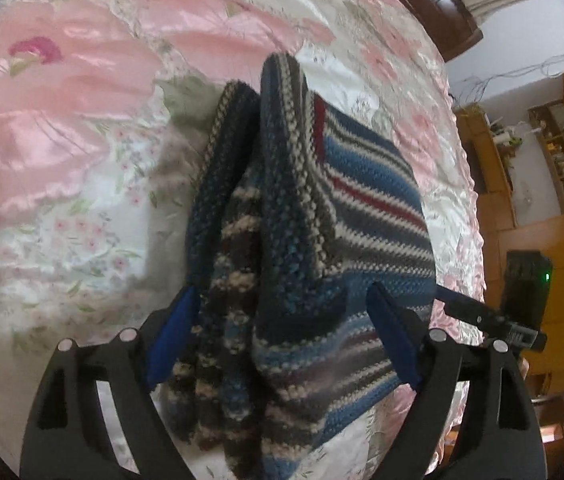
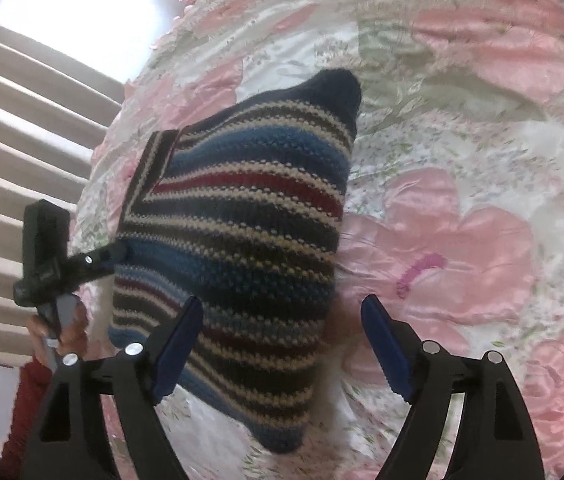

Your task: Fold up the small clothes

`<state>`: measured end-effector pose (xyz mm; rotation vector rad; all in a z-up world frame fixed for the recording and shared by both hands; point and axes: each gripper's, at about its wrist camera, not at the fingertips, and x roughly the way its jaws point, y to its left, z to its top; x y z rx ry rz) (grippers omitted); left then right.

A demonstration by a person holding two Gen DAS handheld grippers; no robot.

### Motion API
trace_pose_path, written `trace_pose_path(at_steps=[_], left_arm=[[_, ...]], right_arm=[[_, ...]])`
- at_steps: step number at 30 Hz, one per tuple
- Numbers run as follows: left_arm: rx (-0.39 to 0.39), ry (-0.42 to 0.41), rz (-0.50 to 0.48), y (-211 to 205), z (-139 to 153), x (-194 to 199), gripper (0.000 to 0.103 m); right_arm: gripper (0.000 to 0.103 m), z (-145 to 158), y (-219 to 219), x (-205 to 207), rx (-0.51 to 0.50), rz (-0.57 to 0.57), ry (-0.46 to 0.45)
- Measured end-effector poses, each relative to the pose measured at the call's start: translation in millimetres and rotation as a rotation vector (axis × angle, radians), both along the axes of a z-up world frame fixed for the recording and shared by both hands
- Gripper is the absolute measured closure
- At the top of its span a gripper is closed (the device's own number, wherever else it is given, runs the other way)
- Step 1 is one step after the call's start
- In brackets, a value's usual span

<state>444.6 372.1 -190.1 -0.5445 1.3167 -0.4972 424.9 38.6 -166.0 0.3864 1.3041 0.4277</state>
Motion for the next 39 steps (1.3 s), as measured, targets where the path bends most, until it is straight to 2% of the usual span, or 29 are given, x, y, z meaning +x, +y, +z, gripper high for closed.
trace_pose_path(at_steps=[3,6,10,12,15,17,19,20,21,23,30,34,39], left_arm=[[0.017,-0.003,-0.015,-8,-8,6,0.015],[0.034,0.003,-0.03,-14,-18,14,0.012],[0.001,0.037,-0.042,-17,-31,25,0.004],[-0.021,0.05,-0.047,-19,-37,30,0.003],[-0.041,0.061,-0.049,-20,-42,31,0.004],[-0.051,0.055,-0.071,-22,-41,29,0.005],[-0.041,0.043,-0.1,-25,-40,21,0.02],[-0.016,0.032,-0.123,-30,-40,17,0.031],[-0.023,0.03,-0.127,-31,-39,14,0.042],[-0.112,0.055,-0.103,-27,-42,10,0.048],[-0.198,-0.016,-0.096,-54,-22,-29,0.058],[-0.251,-0.064,-0.113,-84,2,-54,0.06],[-0.266,-0.135,-0.174,-140,42,-86,0.06]], right_arm=[[0.018,-10,5,7,-0.007,0.005,0.015],[0.014,-25,7,14,0.065,0.012,0.046],[0.009,-44,12,21,0.166,0.019,0.096],[0.005,-54,14,25,0.199,0.005,0.116],[0.005,-74,21,29,0.266,-0.011,0.161],[0.011,-79,22,26,0.291,-0.024,0.161],[0.026,-73,22,20,0.276,-0.015,0.116],[0.031,-70,20,17,0.282,-0.014,0.106],[0.037,-64,18,13,0.288,-0.01,0.095],[0.041,-54,16,7,0.281,0.001,0.073],[0.045,-3,-5,-26,0.255,0.045,-0.024],[0.045,25,-37,-55,0.244,0.049,-0.07],[0.045,56,-98,-95,0.235,0.019,-0.113]])
